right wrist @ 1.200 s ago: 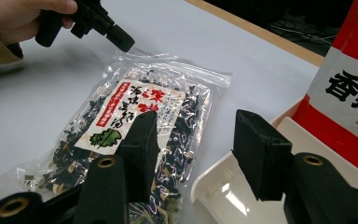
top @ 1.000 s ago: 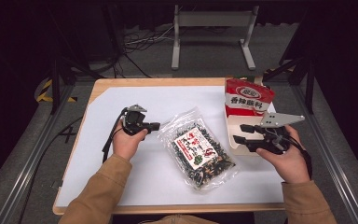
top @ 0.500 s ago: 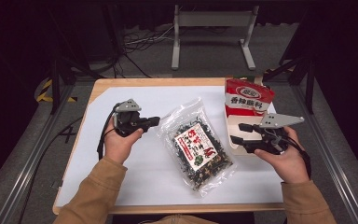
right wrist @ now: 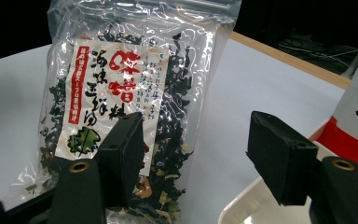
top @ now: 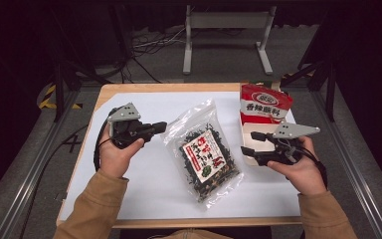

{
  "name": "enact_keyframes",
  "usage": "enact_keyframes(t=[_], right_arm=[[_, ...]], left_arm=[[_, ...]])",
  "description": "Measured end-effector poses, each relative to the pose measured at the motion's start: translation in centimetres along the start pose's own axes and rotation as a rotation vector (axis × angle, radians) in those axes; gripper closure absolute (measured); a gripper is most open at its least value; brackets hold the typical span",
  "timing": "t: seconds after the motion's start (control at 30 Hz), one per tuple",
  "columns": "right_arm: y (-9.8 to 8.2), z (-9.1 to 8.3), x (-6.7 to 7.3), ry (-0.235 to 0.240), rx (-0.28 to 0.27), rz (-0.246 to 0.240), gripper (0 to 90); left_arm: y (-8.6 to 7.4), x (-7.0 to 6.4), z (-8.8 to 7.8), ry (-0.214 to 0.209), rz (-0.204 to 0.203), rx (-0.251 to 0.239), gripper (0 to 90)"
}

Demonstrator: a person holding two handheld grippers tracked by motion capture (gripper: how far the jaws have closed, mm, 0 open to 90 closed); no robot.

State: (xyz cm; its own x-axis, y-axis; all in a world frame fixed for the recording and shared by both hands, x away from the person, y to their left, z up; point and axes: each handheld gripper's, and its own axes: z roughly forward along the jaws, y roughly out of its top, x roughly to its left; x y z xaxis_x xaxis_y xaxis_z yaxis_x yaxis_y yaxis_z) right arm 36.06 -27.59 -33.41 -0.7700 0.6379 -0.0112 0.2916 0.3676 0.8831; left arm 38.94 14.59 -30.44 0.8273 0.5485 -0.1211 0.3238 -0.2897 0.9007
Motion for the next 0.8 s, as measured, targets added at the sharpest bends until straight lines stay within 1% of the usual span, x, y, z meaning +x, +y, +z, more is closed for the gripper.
enact_keyframes(t=[0.1, 0.13, 0.17, 0.2, 0.3, 0.33, 0.4, 0.47, 0.5, 0.6, 0.7, 0.73, 0.77, 0.8], right_arm=[[0.1, 0.3, 0.0, 0.012, 0.0, -0.009, 36.9], [0.1, 0.4, 0.0, 0.016, 0.0, -0.014, 36.9], [0.1, 0.4, 0.0, 0.016, 0.0, -0.014, 36.9], [0.2, 0.5, 0.0, 0.019, -0.003, -0.019, 36.9], [0.5, 0.7, 0.0, 0.031, -0.01, -0.035, 35.4], [0.5, 0.7, 0.0, 0.031, -0.01, -0.035, 35.4], [0.5, 1.0, 0.0, 0.04, -0.014, -0.028, 33.2], [0.7, 1.3, 0.1, 0.053, -0.012, -0.041, 31.6], [0.8, 1.5, 0.1, 0.06, -0.012, -0.047, 31.1], [1.1, 2.0, 0.2, 0.07, -0.002, -0.053, 30.3], [1.3, 2.4, 0.2, 0.08, 0.01, -0.05, 29.6], [1.4, 2.8, 0.1, 0.104, 0.015, -0.039, 27.6], [1.4, 2.8, 0.1, 0.104, 0.015, -0.039, 27.6], [1.5, 3.1, 0.1, 0.117, 0.023, -0.041, 26.9]], left_arm=[[0.4, -0.5, -0.7, -0.004, 0.018, -0.019, 90.0], [0.4, -0.5, -0.7, -0.004, 0.018, -0.019, 90.0], [0.5, -0.6, -1.0, -0.003, 0.028, -0.027, 90.0], [0.6, -0.8, -1.2, -0.008, 0.03, -0.035, 90.0], [0.9, -1.4, -1.8, -0.022, 0.058, -0.052, 90.0], [0.9, -1.4, -1.8, -0.022, 0.058, -0.052, 90.0], [1.1, -1.9, -1.9, -0.03, 0.065, -0.059, 90.0], [1.2, -2.2, -2.1, -0.04, 0.086, -0.06, 90.0], [1.3, -2.4, -2.1, -0.043, 0.083, -0.065, 90.0], [1.4, -2.9, -2.2, -0.054, 0.103, -0.067, 90.0], [1.5, -3.2, -2.3, -0.062, 0.111, -0.07, 90.0], [1.6, -3.4, -2.4, -0.068, 0.111, -0.071, 90.0], [1.6, -3.5, -2.4, -0.07, 0.116, -0.072, 90.0], [1.7, -3.6, -2.4, -0.076, 0.113, -0.074, 90.0]])
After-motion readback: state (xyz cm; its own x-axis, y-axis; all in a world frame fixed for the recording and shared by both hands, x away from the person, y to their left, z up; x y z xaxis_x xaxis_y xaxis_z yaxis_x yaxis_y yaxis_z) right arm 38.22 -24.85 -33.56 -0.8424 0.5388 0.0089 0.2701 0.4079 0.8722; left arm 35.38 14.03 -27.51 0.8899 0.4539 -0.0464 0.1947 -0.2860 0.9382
